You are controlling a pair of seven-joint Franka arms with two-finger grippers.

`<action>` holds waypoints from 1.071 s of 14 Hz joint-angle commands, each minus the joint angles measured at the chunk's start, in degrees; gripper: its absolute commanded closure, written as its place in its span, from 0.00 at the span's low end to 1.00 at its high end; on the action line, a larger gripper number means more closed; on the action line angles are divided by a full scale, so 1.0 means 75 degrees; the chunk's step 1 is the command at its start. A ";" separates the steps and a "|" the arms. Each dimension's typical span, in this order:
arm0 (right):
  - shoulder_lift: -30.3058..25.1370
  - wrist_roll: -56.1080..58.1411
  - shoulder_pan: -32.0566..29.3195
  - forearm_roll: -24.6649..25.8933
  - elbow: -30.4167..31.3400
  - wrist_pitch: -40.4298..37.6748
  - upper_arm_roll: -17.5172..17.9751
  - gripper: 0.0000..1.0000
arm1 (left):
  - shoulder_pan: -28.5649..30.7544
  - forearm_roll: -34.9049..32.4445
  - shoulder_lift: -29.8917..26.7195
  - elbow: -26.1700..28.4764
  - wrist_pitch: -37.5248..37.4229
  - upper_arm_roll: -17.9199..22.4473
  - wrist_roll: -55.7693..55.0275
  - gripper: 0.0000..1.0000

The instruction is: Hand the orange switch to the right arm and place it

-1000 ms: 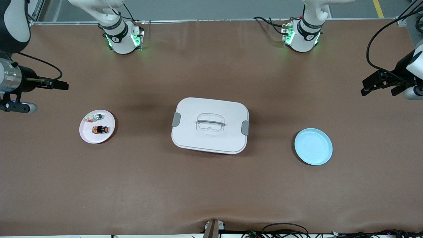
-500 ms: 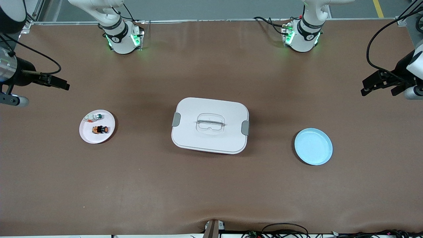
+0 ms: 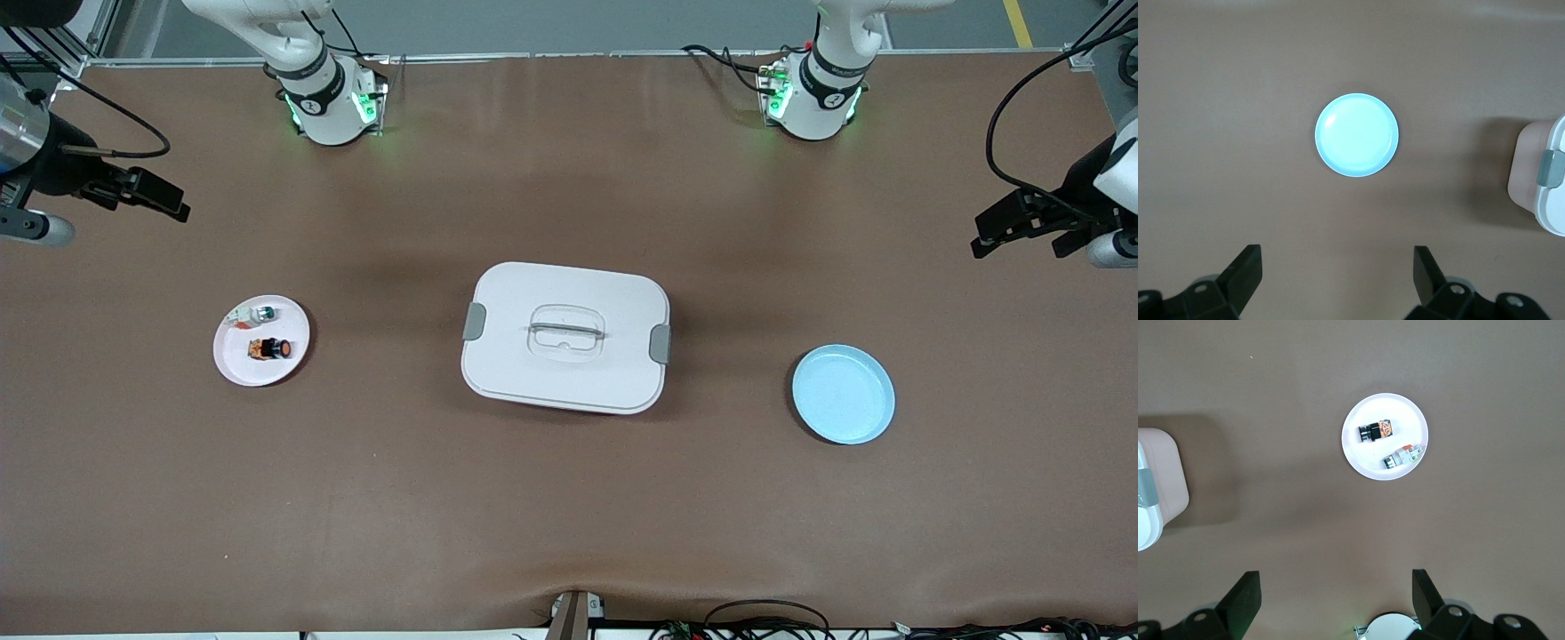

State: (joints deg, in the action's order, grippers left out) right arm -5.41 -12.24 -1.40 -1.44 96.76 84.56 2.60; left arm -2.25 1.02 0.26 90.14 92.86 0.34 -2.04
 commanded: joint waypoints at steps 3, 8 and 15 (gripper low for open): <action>-0.0415 0.0015 0.0011 -0.0054 0.0189 0.0034 -0.0031 0.00 | -0.0016 -0.0077 -0.0012 -0.0065 -0.0112 0.0014 0.0119 0.00; -0.0601 0.0273 0.0011 -0.0042 0.0154 -0.0013 -0.0054 0.00 | -0.0004 -0.0077 -0.0012 -0.0065 -0.0112 0.0025 0.0131 0.00; -0.0708 0.0857 0.0082 -0.0136 0.0072 0.0022 -0.0019 0.00 | 0.0007 -0.0077 -0.0012 -0.0065 -0.0123 0.0025 0.0155 0.00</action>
State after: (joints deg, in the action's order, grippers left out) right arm -9.23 -8.01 -1.20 -1.60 96.74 84.54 2.87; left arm -2.25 1.02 0.26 90.14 92.86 0.34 -2.04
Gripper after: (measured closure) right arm 0.000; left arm 0.000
